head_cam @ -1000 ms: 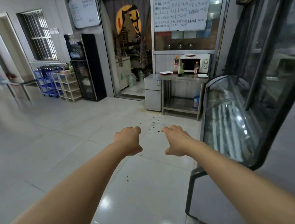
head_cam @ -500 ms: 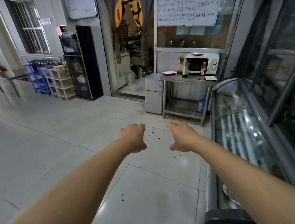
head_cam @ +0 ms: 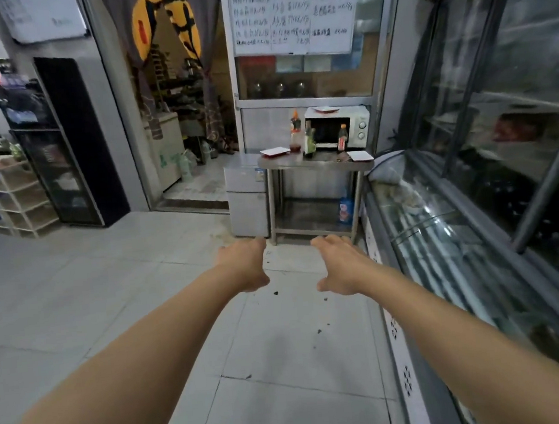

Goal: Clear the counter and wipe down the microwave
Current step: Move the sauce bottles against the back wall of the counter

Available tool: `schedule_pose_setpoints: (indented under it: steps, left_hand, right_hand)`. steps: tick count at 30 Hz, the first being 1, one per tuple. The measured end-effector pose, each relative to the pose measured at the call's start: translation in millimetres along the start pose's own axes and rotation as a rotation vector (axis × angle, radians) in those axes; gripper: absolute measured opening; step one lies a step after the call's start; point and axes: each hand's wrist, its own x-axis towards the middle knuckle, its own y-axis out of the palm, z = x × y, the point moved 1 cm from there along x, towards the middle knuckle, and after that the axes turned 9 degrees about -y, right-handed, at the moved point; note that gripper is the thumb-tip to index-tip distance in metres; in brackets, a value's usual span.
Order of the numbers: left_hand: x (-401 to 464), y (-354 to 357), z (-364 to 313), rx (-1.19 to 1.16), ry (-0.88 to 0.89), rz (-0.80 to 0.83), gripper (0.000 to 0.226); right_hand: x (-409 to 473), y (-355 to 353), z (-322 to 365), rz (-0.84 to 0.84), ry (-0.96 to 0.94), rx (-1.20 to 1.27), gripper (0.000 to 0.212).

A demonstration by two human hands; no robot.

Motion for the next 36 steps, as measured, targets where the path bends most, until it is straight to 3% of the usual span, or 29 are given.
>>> schedule_pose_setpoints:
  steps: [9, 23, 36]
  left_hand:
    - [149.6, 13.9, 2.7, -0.004, 0.07, 0.019, 0.055]
    - [411.9, 1.5, -36.5, -0.019, -0.019, 0.032, 0.058]
    - [623.8, 5.6, -19.9, -0.113, 0.052, 0.013, 0.055]
  right_hand:
    - [137.9, -1.7, -50.5, 0.02, 0.056, 0.001, 0.083]
    - [380.7, -38.9, -187.5, 0.038, -0.014, -0.014, 0.073]
    - [573.4, -56.3, -247.9, -0.011, 0.031, -0.012, 0.078]
